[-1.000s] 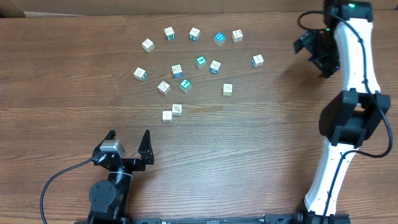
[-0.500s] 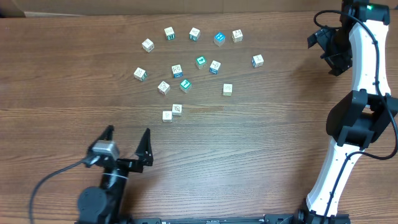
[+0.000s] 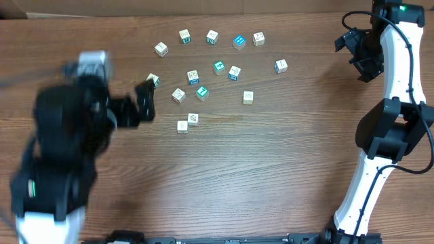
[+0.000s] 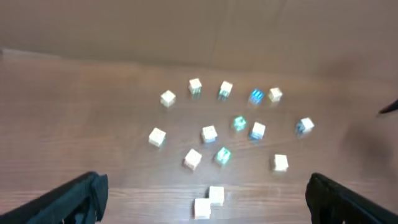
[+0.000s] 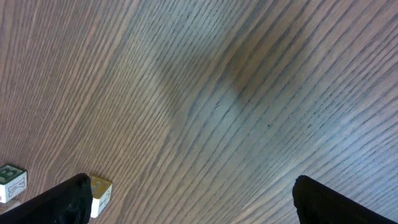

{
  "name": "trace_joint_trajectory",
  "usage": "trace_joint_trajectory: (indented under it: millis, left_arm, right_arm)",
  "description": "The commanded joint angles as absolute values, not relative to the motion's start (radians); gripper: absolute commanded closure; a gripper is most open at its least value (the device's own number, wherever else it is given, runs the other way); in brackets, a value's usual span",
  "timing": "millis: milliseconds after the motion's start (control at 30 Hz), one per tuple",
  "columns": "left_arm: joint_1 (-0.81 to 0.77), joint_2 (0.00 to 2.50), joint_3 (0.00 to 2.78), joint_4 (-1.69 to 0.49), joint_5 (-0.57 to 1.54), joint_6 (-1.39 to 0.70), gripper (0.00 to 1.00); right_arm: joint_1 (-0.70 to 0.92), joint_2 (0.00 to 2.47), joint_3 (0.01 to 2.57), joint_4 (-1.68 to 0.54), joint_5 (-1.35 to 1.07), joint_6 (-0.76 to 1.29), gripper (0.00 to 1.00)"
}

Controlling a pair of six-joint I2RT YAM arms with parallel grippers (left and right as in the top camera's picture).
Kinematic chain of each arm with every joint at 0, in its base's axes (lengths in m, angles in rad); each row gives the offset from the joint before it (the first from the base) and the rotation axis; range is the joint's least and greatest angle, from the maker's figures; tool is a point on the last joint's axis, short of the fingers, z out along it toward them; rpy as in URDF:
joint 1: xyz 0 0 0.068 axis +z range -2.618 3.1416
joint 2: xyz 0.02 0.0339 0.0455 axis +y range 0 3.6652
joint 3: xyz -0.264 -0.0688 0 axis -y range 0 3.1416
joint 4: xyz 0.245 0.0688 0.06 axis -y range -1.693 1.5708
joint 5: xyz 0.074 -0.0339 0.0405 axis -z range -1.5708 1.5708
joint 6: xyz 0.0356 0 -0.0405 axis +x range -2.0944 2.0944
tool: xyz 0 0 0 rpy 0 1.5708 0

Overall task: Form a circle
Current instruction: 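Swing the left arm up toward the left side of the blocks, then lower the left gripper over the R elephant block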

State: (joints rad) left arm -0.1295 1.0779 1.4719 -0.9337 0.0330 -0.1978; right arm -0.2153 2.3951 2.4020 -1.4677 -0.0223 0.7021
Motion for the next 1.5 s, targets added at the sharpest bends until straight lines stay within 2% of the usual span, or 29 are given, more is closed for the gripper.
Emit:
trace_joint_trajectory:
  millis: [0,133,300,333,400,433,467,533,600,733,967,1333,1467]
  left_arm:
    - [-0.133,1.307,1.741,-1.082,0.027,-0.134,0.00]
    - [-0.133,1.505,1.901,-1.109,0.027,-0.135,0.00]
    - [-0.133,1.648,1.907,-1.082,0.027,-0.134,0.00]
    - [-0.134,1.672,1.907,-1.098,0.027,-0.134,0.10]
    - [-0.134,1.725,1.903,-1.131,0.026,-0.134,0.59]
    - [-0.134,1.752,1.899,-1.148,0.026,-0.134,0.70]
    - [-0.135,1.781,1.894,-1.160,0.026,-0.134,0.73]
    - [-0.135,1.866,1.891,-1.187,0.027,-0.133,0.72]
    - [-0.140,1.953,1.891,-1.193,0.028,-0.106,0.54]
    - [-0.155,2.055,1.891,-1.191,0.027,-0.048,0.42]
    - [-0.187,2.176,1.891,-1.168,0.026,0.043,0.37]
    - [-0.204,2.308,1.891,-1.116,0.026,0.046,0.40]
    - [-0.204,2.333,1.891,-1.097,0.027,0.045,0.44]
  right_arm:
    - [-0.217,2.368,2.419,-1.467,-0.020,0.699,0.00]
    - [-0.217,2.368,2.419,-1.467,-0.020,0.699,0.00]
    - [-0.217,2.368,2.419,-1.467,-0.020,0.699,0.00]
    - [-0.217,2.368,2.419,-1.467,-0.020,0.699,0.00]
    - [-0.217,2.368,2.419,-1.467,-0.020,0.699,0.00]
    - [-0.217,2.368,2.419,-1.467,-0.020,0.699,0.00]
    - [-0.217,2.368,2.419,-1.467,-0.020,0.699,0.00]
    - [-0.217,2.368,2.419,-1.467,-0.020,0.699,0.00]
    - [-0.217,2.368,2.419,-1.467,-0.020,0.699,0.00]
    - [-0.217,2.368,2.419,-1.467,-0.020,0.699,0.00]
    - [-0.217,2.368,2.419,-1.467,-0.020,0.699,0.00]
    - [-0.217,2.368,2.419,-1.467,-0.020,0.699,0.00]
    - [-0.217,2.368,2.419,-1.467,-0.020,0.699,0.00]
